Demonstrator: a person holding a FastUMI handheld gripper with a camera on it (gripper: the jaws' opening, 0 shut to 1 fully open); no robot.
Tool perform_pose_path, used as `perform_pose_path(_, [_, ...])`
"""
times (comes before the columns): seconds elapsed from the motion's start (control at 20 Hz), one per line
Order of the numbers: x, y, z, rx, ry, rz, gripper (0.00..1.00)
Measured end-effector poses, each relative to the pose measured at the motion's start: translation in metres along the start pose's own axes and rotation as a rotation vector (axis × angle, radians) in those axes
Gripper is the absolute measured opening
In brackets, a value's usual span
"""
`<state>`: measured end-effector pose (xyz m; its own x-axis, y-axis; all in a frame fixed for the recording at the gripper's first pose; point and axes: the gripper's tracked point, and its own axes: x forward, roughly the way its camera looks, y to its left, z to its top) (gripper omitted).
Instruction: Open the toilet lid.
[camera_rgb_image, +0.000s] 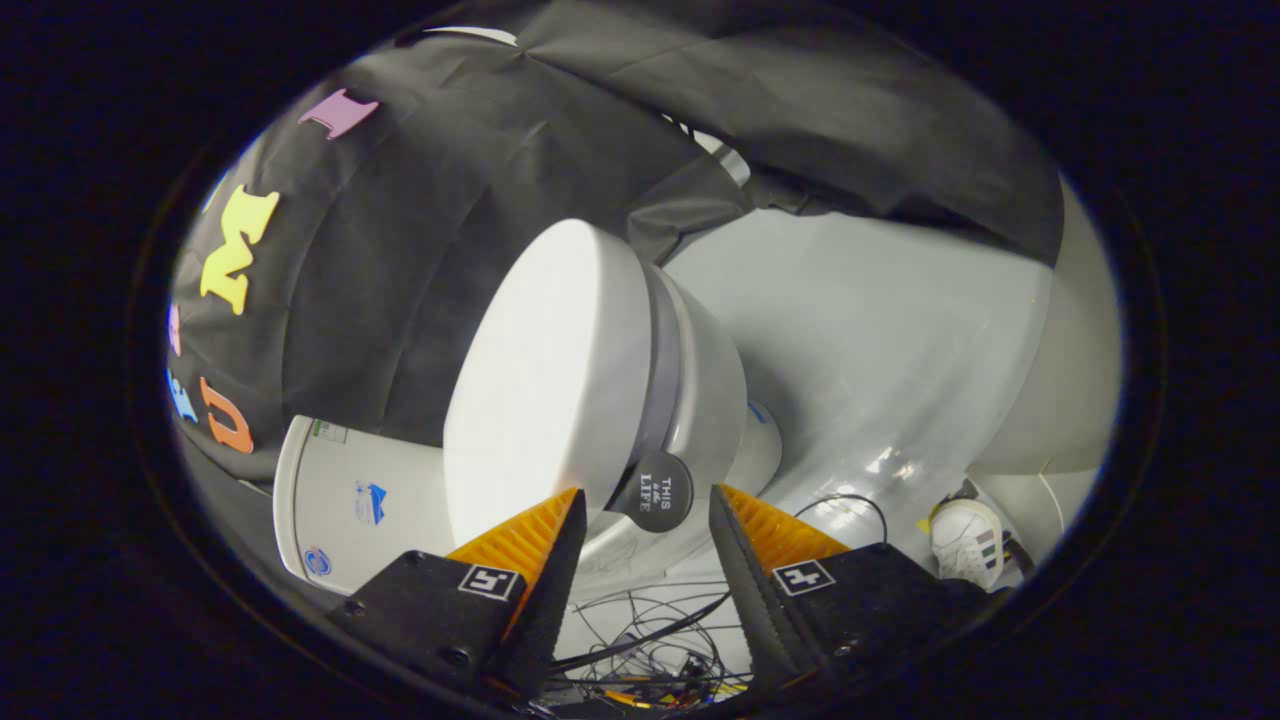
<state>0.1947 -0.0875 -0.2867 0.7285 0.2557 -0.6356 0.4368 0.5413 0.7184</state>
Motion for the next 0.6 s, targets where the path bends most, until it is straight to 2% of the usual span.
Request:
perform_pose_path(0.05, [0.002,-0.003,0.001,0.017,0.007,0.004,0.77])
perform_pose_path(0.15, [0.005,-0.012,0.002,0.044,0.018,-0.008,0.66])
perform_pose_path(0.3, [0.012,-0.008,0.002,0.131,0.04,0.024,0.28])
perform_pose_path(0.45, [0.01,-0.007,0.005,0.22,0.066,0.081,0.22])
perform_pose_path(0.6, [0.011,-0.006,0.005,0.173,0.066,0.08,0.14])
